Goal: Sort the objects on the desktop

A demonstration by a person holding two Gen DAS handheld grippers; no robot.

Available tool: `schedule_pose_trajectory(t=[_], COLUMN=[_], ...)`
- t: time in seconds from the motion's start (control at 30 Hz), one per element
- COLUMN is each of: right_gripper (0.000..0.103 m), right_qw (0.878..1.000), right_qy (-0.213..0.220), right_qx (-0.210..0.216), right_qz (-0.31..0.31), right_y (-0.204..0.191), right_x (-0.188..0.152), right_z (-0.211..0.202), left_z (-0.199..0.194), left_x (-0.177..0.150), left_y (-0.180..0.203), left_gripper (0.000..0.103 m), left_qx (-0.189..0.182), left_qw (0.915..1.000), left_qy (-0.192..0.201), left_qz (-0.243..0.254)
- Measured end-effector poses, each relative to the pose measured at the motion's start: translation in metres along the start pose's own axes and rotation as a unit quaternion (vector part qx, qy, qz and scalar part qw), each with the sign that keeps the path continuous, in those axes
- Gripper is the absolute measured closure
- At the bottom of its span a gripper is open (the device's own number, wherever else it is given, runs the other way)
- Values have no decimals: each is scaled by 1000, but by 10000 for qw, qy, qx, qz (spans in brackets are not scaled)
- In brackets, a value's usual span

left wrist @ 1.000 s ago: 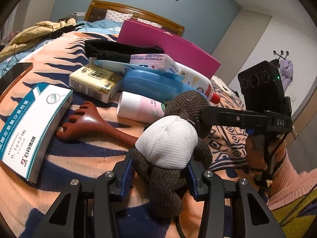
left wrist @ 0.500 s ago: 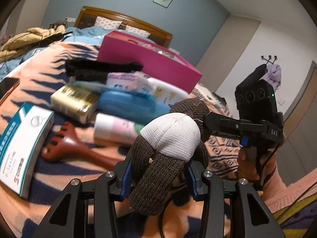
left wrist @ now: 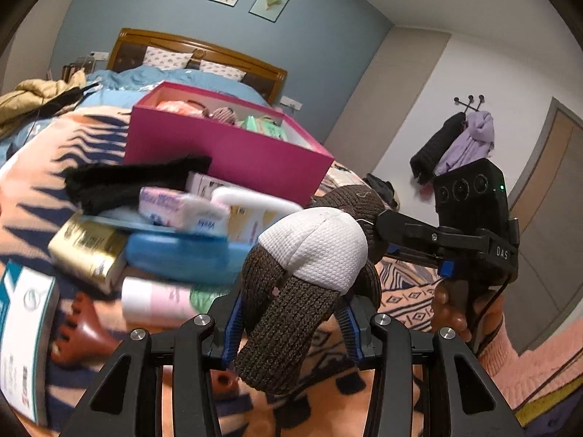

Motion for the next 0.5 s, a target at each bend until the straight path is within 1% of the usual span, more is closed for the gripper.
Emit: schedule_pose_trajectory(t=[0.17, 0.33, 0.5], right_gripper=[47, 47, 47], right_qw=[9996, 9987, 9976], right_qy=[221, 393, 563], right_qx=[-149, -305, -408], right_qz=[-36, -58, -27], right_y=[6, 10, 15], right_x=[15, 29, 42], right_z=[-13, -21, -25], left_z=[8, 16, 21], left_x=[17, 34, 48], left_y=[9, 13, 17], left_gripper=[58, 58, 58], left_qx=[-56, -79, -42], left_qw=[9999, 9998, 9996], left_qy=[35, 58, 101], left_qz=[143, 174, 259])
Point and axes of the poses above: each gripper's, at about its wrist camera, not at the fingertips, and z roughly the way its jaws point, y to its right, x to its top, the point moved 10 cm from there along z, roughly the way its jaws point, and after that the axes turned 2 degrees about -z, right-handed, at the moved point
